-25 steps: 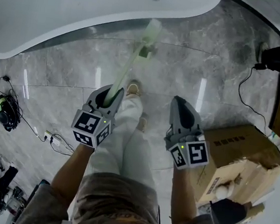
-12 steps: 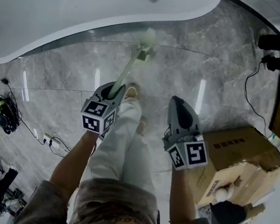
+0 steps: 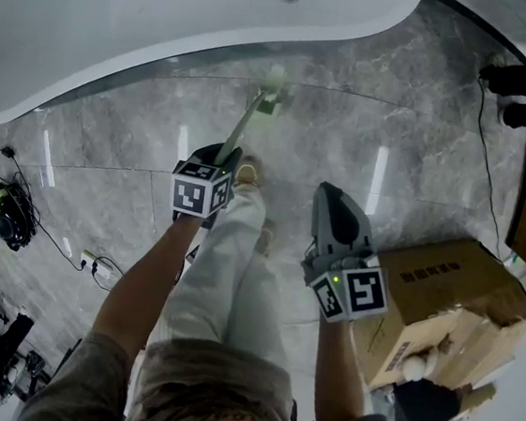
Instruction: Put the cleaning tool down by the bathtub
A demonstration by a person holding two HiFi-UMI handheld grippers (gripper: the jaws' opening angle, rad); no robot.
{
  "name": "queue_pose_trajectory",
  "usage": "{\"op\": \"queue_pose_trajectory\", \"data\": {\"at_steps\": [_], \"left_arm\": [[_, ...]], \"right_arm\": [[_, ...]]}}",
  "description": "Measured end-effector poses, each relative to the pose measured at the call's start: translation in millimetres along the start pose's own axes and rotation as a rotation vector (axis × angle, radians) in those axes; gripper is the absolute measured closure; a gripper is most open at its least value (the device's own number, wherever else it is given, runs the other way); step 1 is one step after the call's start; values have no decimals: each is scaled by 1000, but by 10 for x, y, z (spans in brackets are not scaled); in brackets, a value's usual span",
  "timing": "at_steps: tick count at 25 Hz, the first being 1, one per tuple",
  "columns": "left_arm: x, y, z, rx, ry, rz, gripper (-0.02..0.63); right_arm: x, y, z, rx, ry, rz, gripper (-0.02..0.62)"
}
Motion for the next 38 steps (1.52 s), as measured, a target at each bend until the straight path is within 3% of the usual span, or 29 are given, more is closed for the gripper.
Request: {"op": "queue_pose_trajectory", "data": {"at_steps": [15,29,38], "left_arm": [[795,5,-100,-47,66,-280,535],[1194,-56,-173,-67,149,-483,535],[1436,123,-213,-53,164,-562,537]], "right_arm": [[139,-54,197,49,-21,-14,597],[192,-107,340,82,-32,-32,597],[264,-162,356,113,-47,-47,597]]}}
Point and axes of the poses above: the fingertips, and each gripper's own axes: x forward along the fingers, z to its right, y out of its top, the point moved 5 cm from there along -x, backward along the fingers, and after that the axes turned 6 degrees about y, right-handed, at the moved point
